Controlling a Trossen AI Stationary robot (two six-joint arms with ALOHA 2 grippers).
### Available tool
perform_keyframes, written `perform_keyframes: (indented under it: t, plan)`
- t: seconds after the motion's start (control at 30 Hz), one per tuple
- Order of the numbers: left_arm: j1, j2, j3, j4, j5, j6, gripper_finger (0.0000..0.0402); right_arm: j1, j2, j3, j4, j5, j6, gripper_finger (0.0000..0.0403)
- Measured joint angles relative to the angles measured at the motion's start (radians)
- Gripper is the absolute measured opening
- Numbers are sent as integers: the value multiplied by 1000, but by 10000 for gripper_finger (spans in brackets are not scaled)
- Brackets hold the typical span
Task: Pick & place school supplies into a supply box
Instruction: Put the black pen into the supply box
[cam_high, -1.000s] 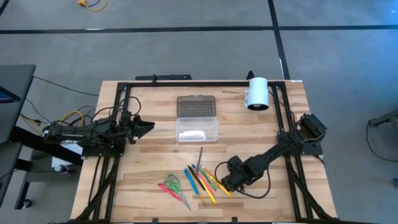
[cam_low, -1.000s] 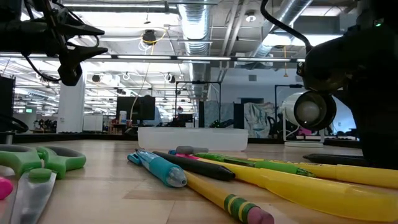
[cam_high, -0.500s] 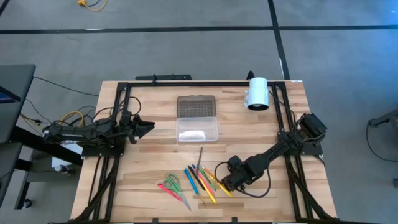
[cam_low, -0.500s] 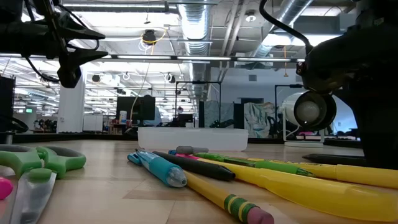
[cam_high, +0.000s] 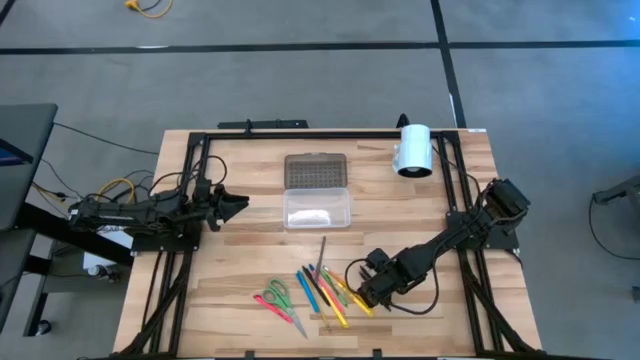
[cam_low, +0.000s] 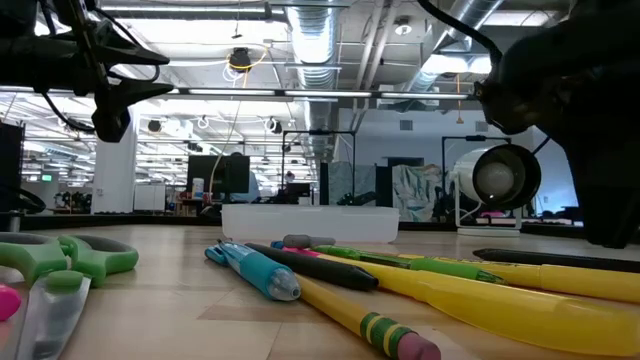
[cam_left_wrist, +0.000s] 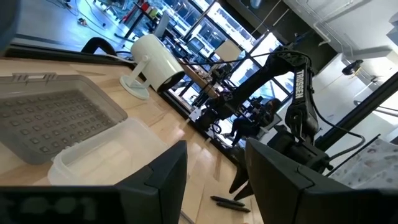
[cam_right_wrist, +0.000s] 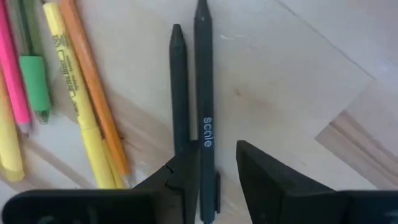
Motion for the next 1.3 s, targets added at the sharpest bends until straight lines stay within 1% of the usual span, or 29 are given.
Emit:
perform_keyframes:
  t: [0.27,0.4,0.7,0.83,1.07,1.3]
  plan:
    - [0,0,0,-14,3,-6,153,-1,10,2,41,8,-26,98]
    - [-1,0,0,-20,3,-7,153,-4,39,3,31,-2,-26,98]
    - [-1,0,0,-26,4,-16,153,-5,40,2,-14,-3,-26,98]
    - [-1,0,0,-26,4,-16,153,-4,39,-20,2,-5,-23,98]
    - [-1,0,0,-30,4,-16,153,-3,33,-59,-15,-71,36,97]
    - [-1,0,-1,-31,-19,-17,153,-6,35,-61,-25,-83,30,97]
